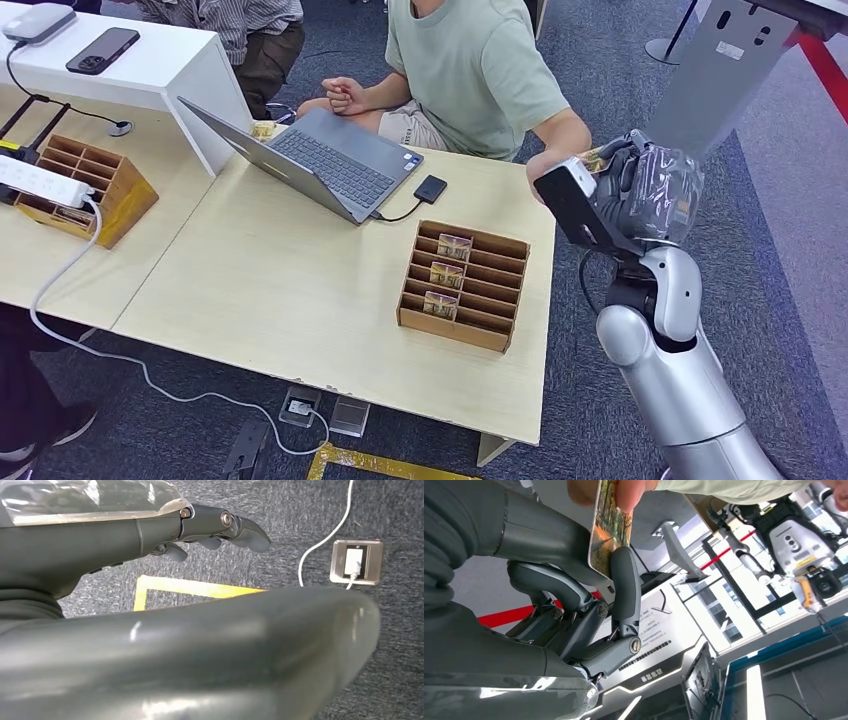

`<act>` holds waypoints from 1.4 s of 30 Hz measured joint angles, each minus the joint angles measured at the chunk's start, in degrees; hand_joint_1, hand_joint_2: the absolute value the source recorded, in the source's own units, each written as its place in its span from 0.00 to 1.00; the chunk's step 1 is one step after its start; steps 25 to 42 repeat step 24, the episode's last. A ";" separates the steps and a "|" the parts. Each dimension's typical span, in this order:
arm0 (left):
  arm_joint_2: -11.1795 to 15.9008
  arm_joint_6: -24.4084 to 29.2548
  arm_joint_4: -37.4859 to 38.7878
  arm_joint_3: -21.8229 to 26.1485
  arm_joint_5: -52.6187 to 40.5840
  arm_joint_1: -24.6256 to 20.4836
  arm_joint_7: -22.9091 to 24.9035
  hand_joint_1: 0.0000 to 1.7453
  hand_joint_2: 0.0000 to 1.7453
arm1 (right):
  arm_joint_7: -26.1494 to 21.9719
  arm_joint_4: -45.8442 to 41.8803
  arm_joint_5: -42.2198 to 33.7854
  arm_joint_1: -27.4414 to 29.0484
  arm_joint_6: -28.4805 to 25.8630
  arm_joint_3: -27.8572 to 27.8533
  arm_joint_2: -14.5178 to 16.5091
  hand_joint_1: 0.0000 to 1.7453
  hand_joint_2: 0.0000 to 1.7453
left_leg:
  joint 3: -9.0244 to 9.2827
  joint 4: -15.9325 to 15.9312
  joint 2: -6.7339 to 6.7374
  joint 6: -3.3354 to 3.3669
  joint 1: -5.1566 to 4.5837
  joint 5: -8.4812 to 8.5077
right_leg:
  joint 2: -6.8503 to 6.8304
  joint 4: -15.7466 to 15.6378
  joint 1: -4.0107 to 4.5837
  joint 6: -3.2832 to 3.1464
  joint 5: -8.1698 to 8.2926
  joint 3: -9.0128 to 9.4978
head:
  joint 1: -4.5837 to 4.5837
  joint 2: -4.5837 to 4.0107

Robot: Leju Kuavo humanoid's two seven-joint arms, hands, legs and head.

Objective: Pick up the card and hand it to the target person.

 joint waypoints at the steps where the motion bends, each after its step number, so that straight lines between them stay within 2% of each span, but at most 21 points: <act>1: -0.03 -0.03 0.00 0.00 -0.05 0.00 0.05 0.00 0.00 | 0.02 1.52 0.53 -0.55 -0.61 -0.10 0.42 0.92 1.00 | -0.01 0.00 0.00 0.00 0.00 0.00 | 0.00 0.00 0.00 0.00 0.00 0.00 | -0.01 0.00; 3: -0.07 -0.11 0.00 0.00 -0.16 -0.01 0.07 0.00 0.00 | 0.20 4.40 1.63 -1.66 -1.74 -0.31 1.21 0.89 1.00 | -0.01 0.00 0.00 0.00 0.00 0.00 | 0.00 0.00 0.00 0.00 0.00 0.00 | 0.00 0.00; 4: -0.09 -0.14 0.00 0.00 -0.22 -0.01 0.07 0.00 0.00 | 0.33 5.79 2.14 -2.17 -2.21 -0.42 1.60 0.79 1.00 | -0.01 0.00 0.00 0.00 0.00 0.00 | 0.00 0.00 0.00 0.00 0.00 0.00 | 0.00 0.00; 7: -0.11 -0.15 0.00 0.00 -0.36 -0.01 0.03 0.00 0.00 | 0.62 10.17 3.44 -3.71 -3.01 -0.63 2.83 0.13 1.00 | 0.00 0.00 0.00 0.00 0.00 0.00 | 0.00 0.00 0.00 0.00 0.00 -0.01 | -0.01 0.00; 8: -0.13 -0.16 0.00 0.00 -0.38 -0.02 -0.02 0.00 0.00 | 0.55 11.56 3.73 -4.14 -3.06 -0.68 3.24 0.00 1.00 | 0.00 0.00 0.00 0.00 0.00 0.00 | 0.00 0.00 0.00 0.00 0.00 -0.01 | -0.01 0.00; 20: -0.22 0.04 0.00 0.00 -0.40 0.01 0.14 0.00 0.00 | -1.27 20.90 4.28 -4.92 -3.05 -0.85 6.88 0.00 1.00 | -0.01 0.00 0.01 0.00 0.00 0.00 | 0.00 0.00 0.00 0.00 0.00 -0.04 | 0.00 0.00; 23: -0.22 0.11 0.00 0.00 -0.40 0.02 0.08 0.00 0.00 | -3.41 21.67 1.88 -4.66 -3.20 -1.05 7.43 0.00 1.00 | 0.00 0.01 0.01 0.00 0.00 0.00 | 0.00 0.00 0.00 0.00 0.00 -0.04 | 0.01 0.00; 42: -0.22 0.12 0.00 0.00 -0.40 0.02 0.06 0.00 0.00 | -3.97 21.73 1.21 -4.58 -3.22 -1.10 7.50 0.00 1.00 | 0.00 0.01 0.01 0.00 0.00 0.00 | 0.00 0.00 0.00 0.00 0.00 -0.04 | 0.00 0.00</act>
